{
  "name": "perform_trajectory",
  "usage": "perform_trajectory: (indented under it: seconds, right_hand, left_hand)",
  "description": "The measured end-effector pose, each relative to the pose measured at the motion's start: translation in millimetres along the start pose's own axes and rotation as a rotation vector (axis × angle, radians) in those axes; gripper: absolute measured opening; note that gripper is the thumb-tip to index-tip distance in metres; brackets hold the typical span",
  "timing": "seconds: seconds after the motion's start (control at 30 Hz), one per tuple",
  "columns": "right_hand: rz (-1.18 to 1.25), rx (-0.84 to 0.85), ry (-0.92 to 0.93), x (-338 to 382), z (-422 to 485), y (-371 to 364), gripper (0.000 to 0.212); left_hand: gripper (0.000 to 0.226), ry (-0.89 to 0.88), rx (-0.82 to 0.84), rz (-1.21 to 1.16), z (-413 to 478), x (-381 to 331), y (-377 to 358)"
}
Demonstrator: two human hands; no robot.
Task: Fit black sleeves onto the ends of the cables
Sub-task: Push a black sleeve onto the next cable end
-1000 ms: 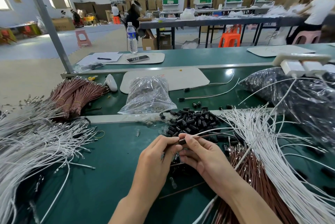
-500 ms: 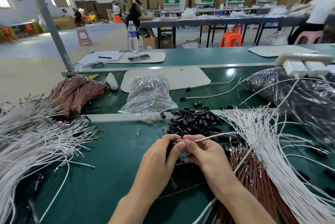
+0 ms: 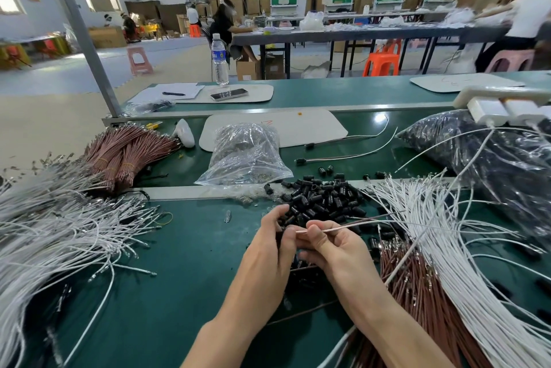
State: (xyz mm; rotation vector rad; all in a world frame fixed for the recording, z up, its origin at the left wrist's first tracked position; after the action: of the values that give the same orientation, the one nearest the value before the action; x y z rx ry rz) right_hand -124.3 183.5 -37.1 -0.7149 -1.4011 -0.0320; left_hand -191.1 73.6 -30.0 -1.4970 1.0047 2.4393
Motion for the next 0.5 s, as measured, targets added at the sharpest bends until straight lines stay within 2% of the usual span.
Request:
perform_trajectory:
  seconds: [0.17,0.27,0.5]
  right_hand:
    - [0.072,-0.030,0.035,2.7,0.2,6.3,0.033]
    - [0.108,-0.013,0.033,3.4,-0.3,4.7,0.032]
    - [0.098,-0.006,0.005,-1.5,-0.8,3.3,0.030]
  left_hand:
    - [0.046,-0.028,-0.138,0.047,1.1,-1.9,15.5]
    - [0.036,0.016,-0.120,0.176,0.4,1.2,11.9]
    - [0.047,0.030,-0.089,0.312,3.3,-0.4,6.7]
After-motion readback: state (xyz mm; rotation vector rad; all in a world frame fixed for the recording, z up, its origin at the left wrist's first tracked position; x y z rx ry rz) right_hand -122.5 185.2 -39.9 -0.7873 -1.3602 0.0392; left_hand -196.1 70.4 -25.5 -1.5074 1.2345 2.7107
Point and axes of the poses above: each hand's wrist, its own z-axis towards the middle knuckle, its own y-axis out of the back of the hand, x = y × z, the point moved 8 cm from there along z, towards the middle knuckle, and after that the axes turned 1 degree about y, right-handed, at the moved point
